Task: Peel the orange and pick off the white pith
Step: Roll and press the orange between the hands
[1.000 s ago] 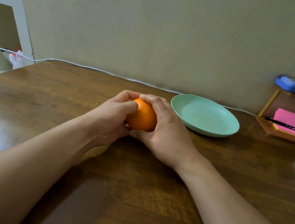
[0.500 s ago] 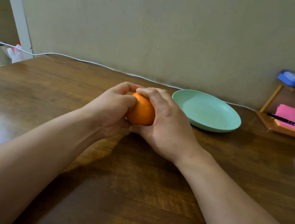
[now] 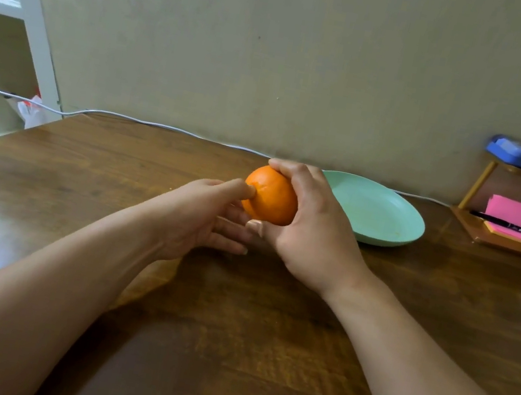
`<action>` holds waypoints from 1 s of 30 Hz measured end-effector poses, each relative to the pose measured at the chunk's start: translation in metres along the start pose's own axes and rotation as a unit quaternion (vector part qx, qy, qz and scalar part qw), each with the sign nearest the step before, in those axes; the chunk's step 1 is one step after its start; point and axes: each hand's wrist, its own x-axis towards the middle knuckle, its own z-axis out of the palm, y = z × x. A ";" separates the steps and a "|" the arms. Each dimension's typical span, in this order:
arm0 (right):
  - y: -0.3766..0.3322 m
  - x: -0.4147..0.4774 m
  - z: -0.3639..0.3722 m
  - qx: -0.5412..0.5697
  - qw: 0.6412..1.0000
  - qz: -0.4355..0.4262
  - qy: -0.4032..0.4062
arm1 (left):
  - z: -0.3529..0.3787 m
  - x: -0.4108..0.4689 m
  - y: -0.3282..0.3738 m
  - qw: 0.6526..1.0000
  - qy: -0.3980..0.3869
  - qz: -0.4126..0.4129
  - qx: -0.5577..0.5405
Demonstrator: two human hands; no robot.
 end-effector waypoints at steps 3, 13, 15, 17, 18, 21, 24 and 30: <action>-0.004 -0.002 0.004 -0.061 0.997 -0.045 0.000 | 0.001 -0.003 0.001 0.999 -0.029 -0.028 0.005; -0.007 -0.002 0.011 -0.126 0.988 -0.091 -0.006 | 0.003 -0.001 -0.004 1.000 -0.012 -0.019 -0.005; -0.006 -0.002 0.012 -0.122 0.988 -0.091 -0.008 | 0.003 -0.001 -0.004 1.000 -0.009 -0.019 -0.001; -0.005 -0.001 0.014 -0.095 0.993 -0.073 -0.010 | 0.003 0.000 -0.004 1.000 -0.006 -0.023 0.008; -0.003 0.000 0.013 -0.065 0.996 -0.052 -0.006 | 0.003 0.001 -0.004 1.000 -0.005 -0.026 0.013; 0.003 0.002 0.010 0.040 0.999 0.025 0.005 | 0.002 0.002 -0.003 0.999 -0.011 -0.036 0.025; 0.004 0.002 0.009 0.082 0.995 0.050 -0.005 | 0.000 0.002 -0.003 0.998 -0.034 -0.040 0.026; 0.006 -0.001 0.003 0.112 0.991 0.062 -0.034 | -0.010 0.001 -0.001 0.996 -0.080 -0.032 0.013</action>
